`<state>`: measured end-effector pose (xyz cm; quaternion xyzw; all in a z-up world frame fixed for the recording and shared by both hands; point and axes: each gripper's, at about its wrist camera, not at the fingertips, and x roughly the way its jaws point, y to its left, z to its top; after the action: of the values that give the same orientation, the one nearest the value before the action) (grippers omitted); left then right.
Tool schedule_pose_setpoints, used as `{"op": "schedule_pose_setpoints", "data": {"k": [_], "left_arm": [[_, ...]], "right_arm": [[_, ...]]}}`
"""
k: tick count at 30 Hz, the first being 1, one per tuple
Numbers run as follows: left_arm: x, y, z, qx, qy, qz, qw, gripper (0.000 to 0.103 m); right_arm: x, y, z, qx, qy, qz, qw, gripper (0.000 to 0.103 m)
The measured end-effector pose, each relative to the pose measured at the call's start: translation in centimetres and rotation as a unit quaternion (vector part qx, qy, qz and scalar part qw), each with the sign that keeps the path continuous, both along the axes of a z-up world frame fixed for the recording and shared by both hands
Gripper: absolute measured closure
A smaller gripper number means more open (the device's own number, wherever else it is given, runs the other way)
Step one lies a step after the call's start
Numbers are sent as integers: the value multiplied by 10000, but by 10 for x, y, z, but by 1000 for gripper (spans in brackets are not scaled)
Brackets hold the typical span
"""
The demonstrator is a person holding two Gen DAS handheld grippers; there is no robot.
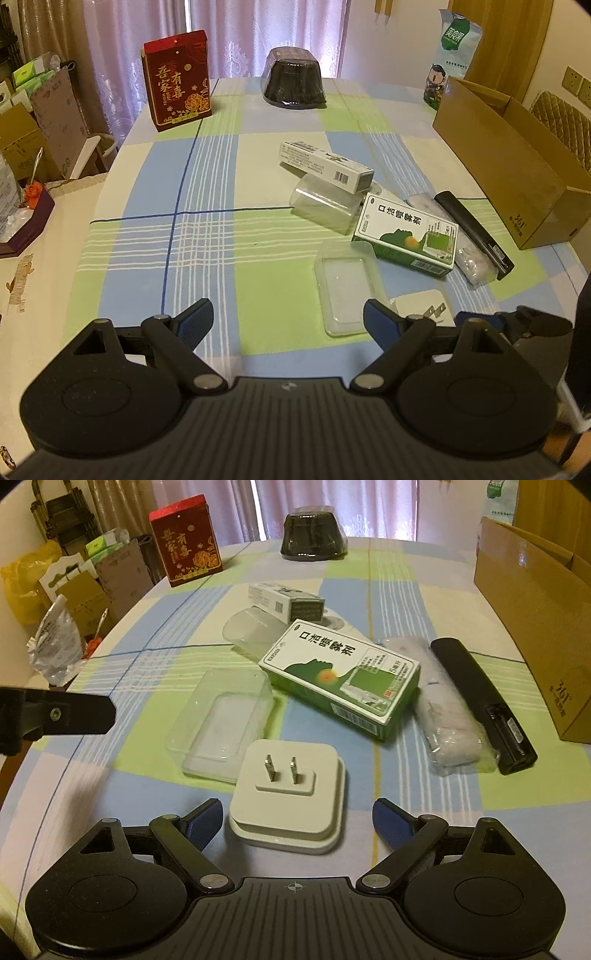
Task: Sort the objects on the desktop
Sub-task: 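Grasp the white plug adapter with the right tool, then grasp the clear plastic tray with the left tool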
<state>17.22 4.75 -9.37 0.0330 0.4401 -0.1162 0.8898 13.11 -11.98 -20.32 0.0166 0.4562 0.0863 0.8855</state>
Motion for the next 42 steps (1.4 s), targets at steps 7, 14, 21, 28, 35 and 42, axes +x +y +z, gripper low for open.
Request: {"op": "schedule_pose_setpoints", "data": {"k": [7, 14, 21, 28, 35, 42], "left_arm": [[7, -8, -4, -4, 6, -82, 10000, 18], [18, -29, -14, -2, 1, -289, 9996, 18], [31, -56, -33, 27, 78, -486, 9988, 18], [42, -68, -54, 107, 258, -374, 9989, 23], [52, -69, -67, 237, 362, -203, 9989, 31], [51, -70, -69, 321, 406, -248, 9984, 51]], "right_arm": [[1, 3, -1, -283, -111, 98, 9995, 37], [-8, -29, 13, -274, -179, 48, 9995, 38], [-19, -67, 25, -180, -182, -314, 9992, 38], [-26, -86, 35, -202, -257, -426, 9986, 38], [-23, -94, 34, -173, -269, -509, 9982, 38], [-22, -96, 37, -137, -271, -508, 9982, 38]]}}
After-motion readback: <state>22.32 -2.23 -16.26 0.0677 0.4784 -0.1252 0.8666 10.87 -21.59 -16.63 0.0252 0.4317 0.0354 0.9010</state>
